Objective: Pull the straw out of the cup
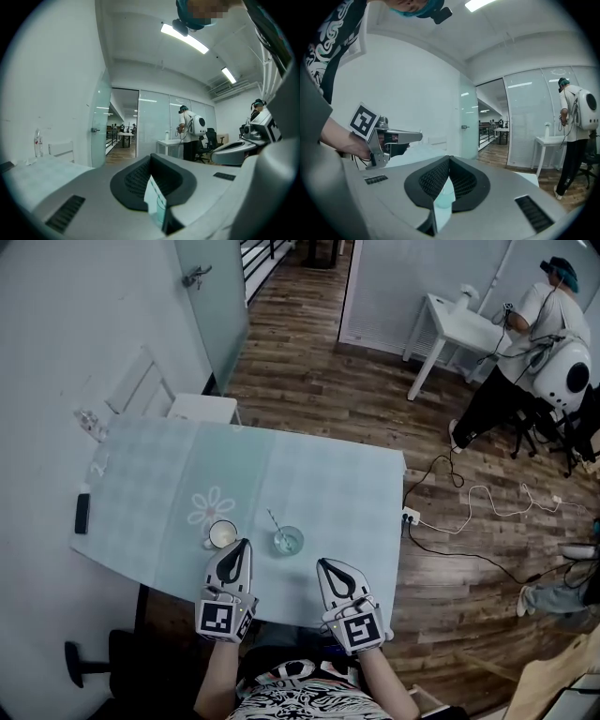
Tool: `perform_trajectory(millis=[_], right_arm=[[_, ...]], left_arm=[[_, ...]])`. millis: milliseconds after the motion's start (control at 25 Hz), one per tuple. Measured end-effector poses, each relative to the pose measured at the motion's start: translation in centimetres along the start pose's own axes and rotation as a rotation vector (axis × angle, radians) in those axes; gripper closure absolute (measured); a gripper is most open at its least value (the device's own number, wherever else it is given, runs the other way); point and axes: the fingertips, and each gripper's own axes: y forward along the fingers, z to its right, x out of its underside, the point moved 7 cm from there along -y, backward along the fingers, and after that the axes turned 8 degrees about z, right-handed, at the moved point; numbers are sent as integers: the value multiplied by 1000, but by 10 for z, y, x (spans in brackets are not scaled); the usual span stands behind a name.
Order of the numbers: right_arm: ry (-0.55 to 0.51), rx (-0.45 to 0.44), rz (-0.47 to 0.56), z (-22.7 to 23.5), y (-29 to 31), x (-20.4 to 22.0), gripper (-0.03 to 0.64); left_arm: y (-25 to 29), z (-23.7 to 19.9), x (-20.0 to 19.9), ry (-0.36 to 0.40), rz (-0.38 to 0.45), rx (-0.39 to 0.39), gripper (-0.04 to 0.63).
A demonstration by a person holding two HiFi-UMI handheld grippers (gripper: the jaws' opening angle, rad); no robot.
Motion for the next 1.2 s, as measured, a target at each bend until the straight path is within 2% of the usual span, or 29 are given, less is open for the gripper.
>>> perform_trajectory(millis=[280,640,800,1200], right_arm=[[2,-53,29,7,-10,10,591],[-27,-104,51,13,-12,9,589],[6,-93,30,17,-10,10,591],[-5,-123,-9,25,6,18,591]], left_arm=[[3,14,12,-6,-18,-28,568],[9,21,26,-29,-101,-68,567],[7,23,29,-22,-129,-78,566],[18,16,42,-43,-162,-93,563]])
